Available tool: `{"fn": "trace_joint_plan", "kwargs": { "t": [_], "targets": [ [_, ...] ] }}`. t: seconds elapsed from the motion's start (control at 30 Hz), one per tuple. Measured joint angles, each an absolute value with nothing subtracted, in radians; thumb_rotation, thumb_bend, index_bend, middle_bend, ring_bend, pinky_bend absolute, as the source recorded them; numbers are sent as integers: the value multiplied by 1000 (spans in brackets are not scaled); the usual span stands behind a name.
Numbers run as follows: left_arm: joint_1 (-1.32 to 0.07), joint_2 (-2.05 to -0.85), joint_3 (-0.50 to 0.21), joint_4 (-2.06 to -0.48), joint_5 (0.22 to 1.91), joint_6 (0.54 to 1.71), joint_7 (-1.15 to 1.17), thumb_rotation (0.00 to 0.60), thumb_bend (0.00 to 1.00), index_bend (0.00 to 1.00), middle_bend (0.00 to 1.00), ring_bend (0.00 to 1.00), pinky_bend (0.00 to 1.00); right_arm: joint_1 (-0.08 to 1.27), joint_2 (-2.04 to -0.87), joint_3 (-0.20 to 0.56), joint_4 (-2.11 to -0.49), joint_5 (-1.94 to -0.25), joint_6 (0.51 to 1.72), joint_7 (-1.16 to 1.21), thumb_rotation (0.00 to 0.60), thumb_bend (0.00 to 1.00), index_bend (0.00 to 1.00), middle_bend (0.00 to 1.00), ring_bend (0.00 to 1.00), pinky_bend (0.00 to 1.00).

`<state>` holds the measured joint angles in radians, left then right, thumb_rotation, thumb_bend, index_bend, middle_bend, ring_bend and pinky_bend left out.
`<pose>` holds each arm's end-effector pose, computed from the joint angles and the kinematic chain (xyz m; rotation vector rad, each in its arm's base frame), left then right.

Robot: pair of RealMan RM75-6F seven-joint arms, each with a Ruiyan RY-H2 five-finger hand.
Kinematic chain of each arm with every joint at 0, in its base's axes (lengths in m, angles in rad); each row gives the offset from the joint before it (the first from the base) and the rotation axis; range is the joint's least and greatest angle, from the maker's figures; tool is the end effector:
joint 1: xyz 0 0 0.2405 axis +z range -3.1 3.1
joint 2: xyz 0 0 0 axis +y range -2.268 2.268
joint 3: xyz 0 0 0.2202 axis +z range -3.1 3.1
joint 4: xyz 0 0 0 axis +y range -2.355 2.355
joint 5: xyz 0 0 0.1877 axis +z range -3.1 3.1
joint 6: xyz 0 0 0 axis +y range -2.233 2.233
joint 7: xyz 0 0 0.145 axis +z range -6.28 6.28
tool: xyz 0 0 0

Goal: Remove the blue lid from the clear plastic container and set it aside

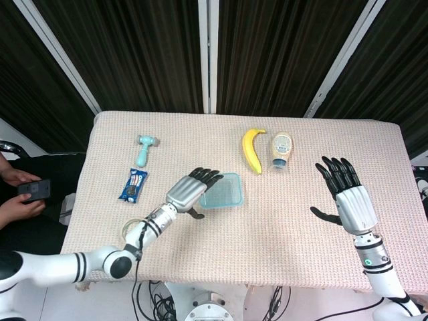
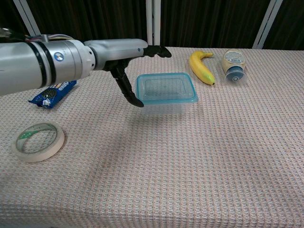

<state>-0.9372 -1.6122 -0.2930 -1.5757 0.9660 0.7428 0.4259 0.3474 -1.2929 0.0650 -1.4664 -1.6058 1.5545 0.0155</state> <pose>-0.0252 0.3085 -0.0296 -2.1369 -1.0346 -1.0163 -0.2054 -0.2412 0.1321 1.5427 -0.6616 1.2422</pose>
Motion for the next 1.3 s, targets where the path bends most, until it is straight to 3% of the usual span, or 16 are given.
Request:
{"fn": "trace_joint_plan", "kwargs": {
  "t": [0.43, 0.63, 0.87, 1.3],
  "targets": [
    [-1179, -1813, -317, -1380, 522, 878, 727, 600, 61, 0, 0, 0, 0, 321, -1306, 74, -1428, -1610, 1556, 68, 600, 26, 0, 19, 0, 0],
    [-1199, -1792, -336, -1369, 370, 897, 761, 600, 61, 0, 0, 0, 0, 315, -1307, 73, -1418, -1617, 1550, 83, 600, 26, 0, 20, 0, 0],
    [-1228, -1733, -333, -1368, 216, 818, 773, 600, 61, 0, 0, 0, 0, 317, -1315, 66, -1408, -1633, 1531, 91, 600, 26, 0, 19, 0, 0],
    [-1284, -1715, -297, -1350, 164, 768, 744, 600, 61, 0, 0, 0, 0, 299, -1313, 66, -1410, -1633, 1530, 71, 600, 26, 0, 20, 0, 0]
  ]
}}
